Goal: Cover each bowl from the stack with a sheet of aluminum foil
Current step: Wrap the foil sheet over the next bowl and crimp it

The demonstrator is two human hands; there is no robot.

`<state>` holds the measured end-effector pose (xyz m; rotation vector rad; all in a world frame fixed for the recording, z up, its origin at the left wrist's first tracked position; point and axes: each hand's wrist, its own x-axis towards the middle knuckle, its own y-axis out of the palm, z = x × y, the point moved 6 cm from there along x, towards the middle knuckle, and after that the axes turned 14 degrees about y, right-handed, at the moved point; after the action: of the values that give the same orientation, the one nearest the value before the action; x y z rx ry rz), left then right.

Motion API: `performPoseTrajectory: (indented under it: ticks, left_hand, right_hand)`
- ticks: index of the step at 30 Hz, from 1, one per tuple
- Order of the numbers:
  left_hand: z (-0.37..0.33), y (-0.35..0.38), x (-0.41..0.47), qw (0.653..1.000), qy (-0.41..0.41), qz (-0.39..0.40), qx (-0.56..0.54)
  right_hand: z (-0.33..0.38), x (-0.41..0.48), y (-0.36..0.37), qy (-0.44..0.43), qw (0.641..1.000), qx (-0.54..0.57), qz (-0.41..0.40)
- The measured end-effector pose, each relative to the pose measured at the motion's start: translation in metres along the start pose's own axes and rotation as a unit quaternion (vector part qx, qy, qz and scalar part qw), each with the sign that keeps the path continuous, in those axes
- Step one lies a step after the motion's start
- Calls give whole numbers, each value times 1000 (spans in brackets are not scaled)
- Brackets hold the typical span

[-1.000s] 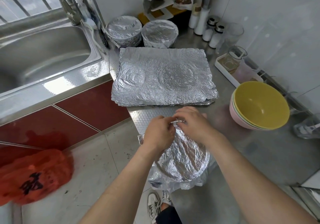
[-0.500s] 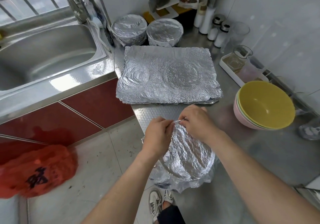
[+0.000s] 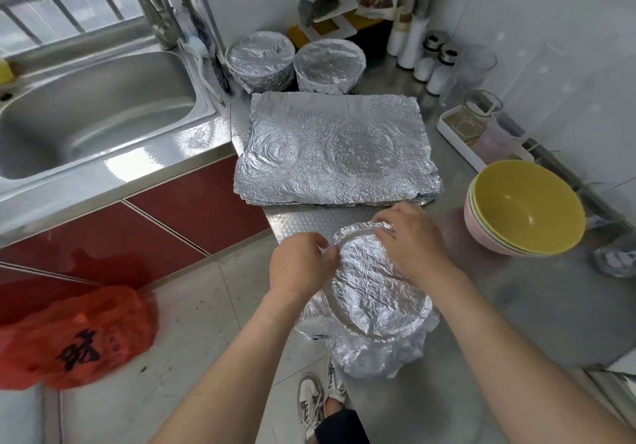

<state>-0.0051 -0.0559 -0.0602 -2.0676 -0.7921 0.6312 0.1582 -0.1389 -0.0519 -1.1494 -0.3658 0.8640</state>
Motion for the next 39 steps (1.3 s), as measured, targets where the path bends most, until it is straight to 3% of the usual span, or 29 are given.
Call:
performPoseTrajectory:
  ticks: [5,10,12,15,18,21,25,32,36,39]
  left_hand:
    - [-11,8,1,999,25,20,-17]
    - [0,17,-11,996,-9,-6,-91]
    - [1,16,-13,993,13,-17,-115]
    - [2,18,-9,990,75,41,-109]
    - [9,22,-9,988,68,77,-112]
    - [13,20,-14,990,54,56,-114]
    - [15,26,-20,978,1,22,-208]
    - [12,29,-22,989,12,22,-147]
    - [8,20,-21,984,14,-14,-180]
    - [5,11,-21,988,70,-86,-106]
  right_hand:
    - [-3,-2,7,2,1000,17,2]
    - [5,3,13,-30,999,4,20]
    - [10,4,15,-43,998,3,38]
    - [14,5,17,-55,997,0,50]
    - [12,6,18,-51,998,9,47]
    - [10,6,19,-47,998,19,43]
    - [11,7,19,-42,998,23,41]
    - [8,9,22,-22,997,42,62]
    - [-2,9,13,42,991,118,53]
    - [-18,9,4,108,984,136,34]
